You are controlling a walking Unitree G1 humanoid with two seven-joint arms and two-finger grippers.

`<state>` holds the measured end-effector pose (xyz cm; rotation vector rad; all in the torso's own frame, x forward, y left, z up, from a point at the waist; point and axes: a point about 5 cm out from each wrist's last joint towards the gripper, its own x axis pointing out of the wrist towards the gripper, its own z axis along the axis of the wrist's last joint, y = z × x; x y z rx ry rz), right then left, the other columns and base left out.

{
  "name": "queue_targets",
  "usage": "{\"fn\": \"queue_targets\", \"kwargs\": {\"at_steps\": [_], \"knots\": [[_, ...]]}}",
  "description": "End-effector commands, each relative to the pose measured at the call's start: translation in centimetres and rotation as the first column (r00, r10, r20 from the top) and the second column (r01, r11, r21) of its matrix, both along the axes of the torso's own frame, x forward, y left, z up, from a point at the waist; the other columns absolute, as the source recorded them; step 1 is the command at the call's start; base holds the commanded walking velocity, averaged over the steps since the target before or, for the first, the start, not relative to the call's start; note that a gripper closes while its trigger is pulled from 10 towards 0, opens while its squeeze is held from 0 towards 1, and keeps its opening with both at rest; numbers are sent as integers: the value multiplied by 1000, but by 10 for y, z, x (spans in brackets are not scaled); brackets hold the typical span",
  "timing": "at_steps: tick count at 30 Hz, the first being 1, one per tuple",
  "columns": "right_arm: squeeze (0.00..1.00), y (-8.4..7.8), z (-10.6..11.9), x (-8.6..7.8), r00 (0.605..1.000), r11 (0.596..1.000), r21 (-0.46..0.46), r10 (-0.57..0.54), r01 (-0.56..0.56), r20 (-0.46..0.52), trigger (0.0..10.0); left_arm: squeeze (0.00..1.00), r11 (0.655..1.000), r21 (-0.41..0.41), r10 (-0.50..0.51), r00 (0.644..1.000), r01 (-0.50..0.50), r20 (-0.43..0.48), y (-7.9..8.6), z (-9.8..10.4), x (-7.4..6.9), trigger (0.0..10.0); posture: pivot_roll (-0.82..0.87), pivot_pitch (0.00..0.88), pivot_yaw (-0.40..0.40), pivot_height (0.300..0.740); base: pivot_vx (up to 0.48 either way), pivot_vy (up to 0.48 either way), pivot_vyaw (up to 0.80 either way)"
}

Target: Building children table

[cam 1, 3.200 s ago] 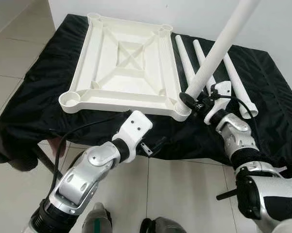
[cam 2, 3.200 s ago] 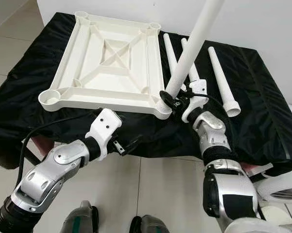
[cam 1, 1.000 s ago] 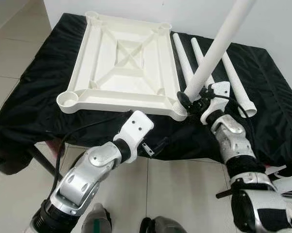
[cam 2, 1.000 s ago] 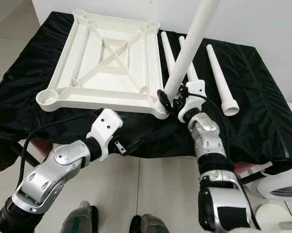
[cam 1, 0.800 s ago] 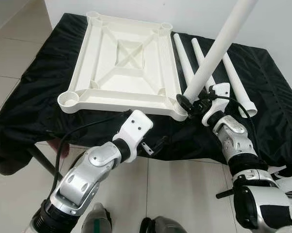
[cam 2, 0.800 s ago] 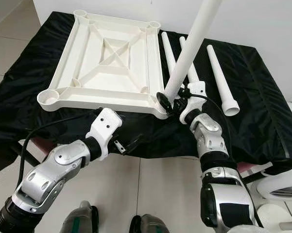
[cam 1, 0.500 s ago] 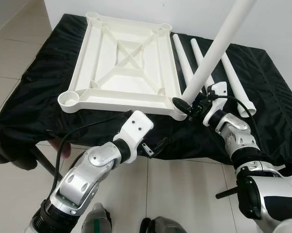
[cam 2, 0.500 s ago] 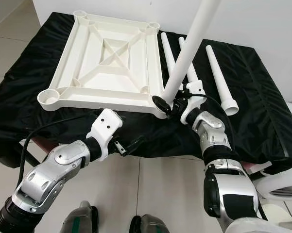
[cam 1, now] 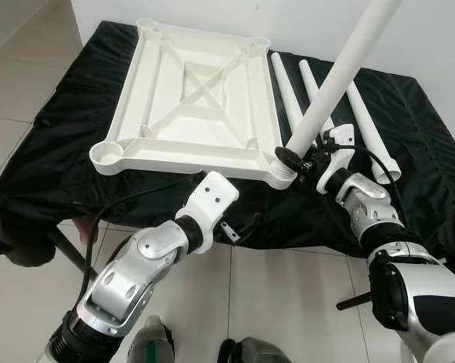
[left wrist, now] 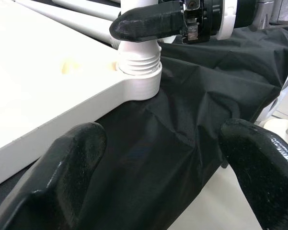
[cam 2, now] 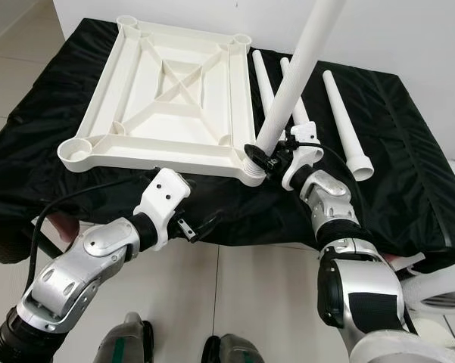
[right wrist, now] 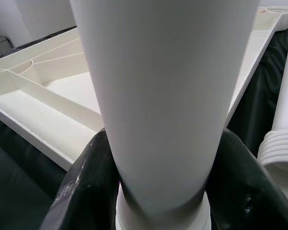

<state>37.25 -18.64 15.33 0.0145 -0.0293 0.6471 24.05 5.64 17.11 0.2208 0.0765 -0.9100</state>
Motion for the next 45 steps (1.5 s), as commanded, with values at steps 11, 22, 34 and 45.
{"fn": "queue_targets", "kwargs": {"at_steps": [11, 22, 34, 45], "knots": [[0, 2, -9, -2, 995, 988, 117, -102, 103, -11, 10000, 0, 999, -1, -39, 999, 39, -23, -2, -2, -6, 10000, 158, 79, -121, 740, 0, 0, 0], [0, 19, -7, -7, 973, 957, 196, -225, 212, 47, 10000, 0, 999, -2, -42, 999, 42, -30, -2, -3, -8, 10000, 152, 86, -118, 740, 0, 0, 0], [0, 36, -7, -12, 914, 893, 233, -403, 384, 39, 10000, 0, 999, -2, -42, 998, 42, -37, -2, -3, -10, 10000, 155, 92, -115, 740, 0, 0, 0], [0, 41, -11, -18, 787, 764, 215, -616, 609, -37, 10000, 0, 999, -2, -41, 998, 41, -38, -2, -3, -10, 10000, 155, 92, -117, 740, 0, 0, 0]]}}
